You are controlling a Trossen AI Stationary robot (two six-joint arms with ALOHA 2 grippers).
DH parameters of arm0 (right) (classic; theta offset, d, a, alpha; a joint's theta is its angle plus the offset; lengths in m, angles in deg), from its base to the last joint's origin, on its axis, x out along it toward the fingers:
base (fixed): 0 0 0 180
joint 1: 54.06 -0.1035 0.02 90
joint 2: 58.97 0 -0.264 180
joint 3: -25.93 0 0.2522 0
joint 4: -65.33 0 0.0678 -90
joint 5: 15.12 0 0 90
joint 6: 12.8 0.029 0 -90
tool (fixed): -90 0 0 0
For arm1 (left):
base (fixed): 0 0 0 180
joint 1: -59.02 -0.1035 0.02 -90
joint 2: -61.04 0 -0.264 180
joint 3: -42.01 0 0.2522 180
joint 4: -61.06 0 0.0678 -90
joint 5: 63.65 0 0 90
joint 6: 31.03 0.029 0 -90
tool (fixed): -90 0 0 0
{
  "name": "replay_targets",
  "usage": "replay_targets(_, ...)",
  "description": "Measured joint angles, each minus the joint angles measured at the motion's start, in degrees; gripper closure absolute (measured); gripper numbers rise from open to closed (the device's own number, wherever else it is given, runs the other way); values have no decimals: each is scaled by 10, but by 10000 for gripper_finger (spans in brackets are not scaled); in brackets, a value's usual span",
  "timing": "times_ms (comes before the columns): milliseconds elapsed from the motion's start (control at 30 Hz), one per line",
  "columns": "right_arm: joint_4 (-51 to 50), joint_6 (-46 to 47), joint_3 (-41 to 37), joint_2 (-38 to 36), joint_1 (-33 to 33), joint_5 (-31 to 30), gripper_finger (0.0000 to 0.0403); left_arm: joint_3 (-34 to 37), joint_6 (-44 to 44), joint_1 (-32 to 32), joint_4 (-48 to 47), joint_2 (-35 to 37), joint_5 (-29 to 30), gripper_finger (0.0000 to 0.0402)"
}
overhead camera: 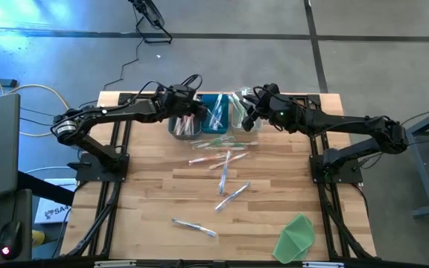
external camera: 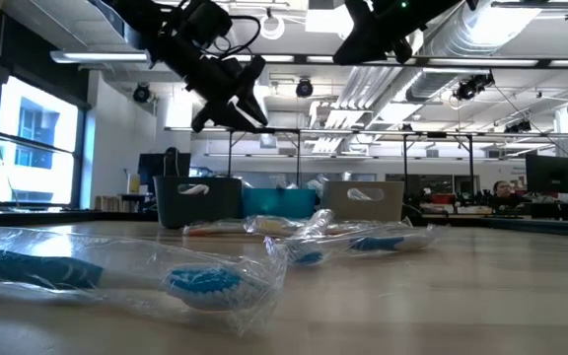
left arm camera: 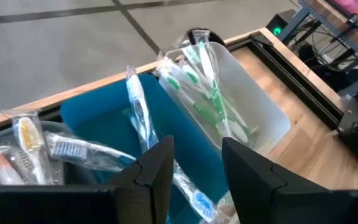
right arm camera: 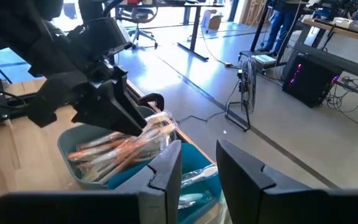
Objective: Pick & Place Toothbrushes
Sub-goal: Put the blue toothbrush into the blue bin
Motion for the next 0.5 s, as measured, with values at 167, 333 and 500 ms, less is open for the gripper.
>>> replay_targets(167,0,-2,0,0,0,0,310,0,14,0,-3,0,1,268)
replay_targets(333,0,-72,0,0,0,-7,310,0,19,0,-5,0,2,268)
replay_targets(500,8,-68,0,0,0,-2,310,0,19,8,-7,0,-3,268)
